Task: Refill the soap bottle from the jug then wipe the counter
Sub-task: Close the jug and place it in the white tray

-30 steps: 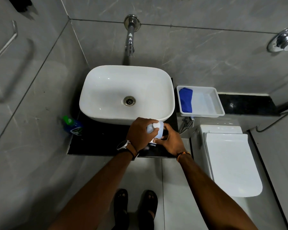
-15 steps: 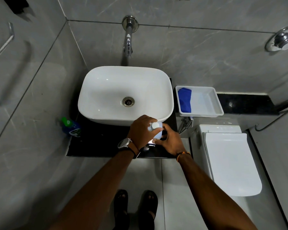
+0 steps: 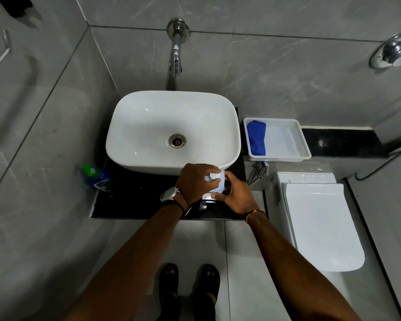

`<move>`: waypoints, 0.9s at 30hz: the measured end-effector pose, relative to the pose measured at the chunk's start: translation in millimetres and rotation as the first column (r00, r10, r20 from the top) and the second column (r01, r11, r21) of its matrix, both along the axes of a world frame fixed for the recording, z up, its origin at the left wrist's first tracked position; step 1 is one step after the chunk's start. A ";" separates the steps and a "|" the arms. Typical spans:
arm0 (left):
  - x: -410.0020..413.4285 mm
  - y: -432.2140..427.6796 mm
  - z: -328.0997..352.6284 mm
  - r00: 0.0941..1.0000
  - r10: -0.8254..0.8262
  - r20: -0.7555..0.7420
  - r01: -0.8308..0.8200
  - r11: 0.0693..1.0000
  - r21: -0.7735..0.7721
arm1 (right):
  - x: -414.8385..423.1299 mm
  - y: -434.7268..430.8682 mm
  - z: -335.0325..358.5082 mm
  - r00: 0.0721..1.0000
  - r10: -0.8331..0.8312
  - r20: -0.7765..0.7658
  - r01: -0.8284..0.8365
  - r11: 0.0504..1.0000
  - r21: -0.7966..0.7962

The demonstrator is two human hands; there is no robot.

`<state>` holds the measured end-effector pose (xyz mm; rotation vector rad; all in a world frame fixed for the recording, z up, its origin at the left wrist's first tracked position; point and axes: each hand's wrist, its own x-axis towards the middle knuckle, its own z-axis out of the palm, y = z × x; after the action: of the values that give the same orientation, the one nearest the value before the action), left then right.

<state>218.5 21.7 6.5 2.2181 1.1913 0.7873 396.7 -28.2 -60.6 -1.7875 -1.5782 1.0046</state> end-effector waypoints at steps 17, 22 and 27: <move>-0.5 -27.1 -53.3 0.919 0.358 0.166 -0.352 0.934 -0.067 | 44.6 -13.0 1.9 0.989 -0.132 -0.067 0.132 0.991 -0.002; 39.3 -40.2 -81.4 0.986 0.167 -0.029 -0.168 0.984 -0.063 | 87.6 -15.4 13.6 0.971 -0.227 -0.080 0.231 0.972 0.043; 94.3 -36.6 -100.7 0.979 0.079 -0.187 -0.116 0.973 -0.198 | 119.5 -12.8 18.6 0.953 -0.283 -0.108 0.290 0.955 0.064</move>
<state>312.8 -14.9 -94.3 2.1033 1.4095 0.4819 516.2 -41.0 -42.0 -1.8194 -1.2375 0.8639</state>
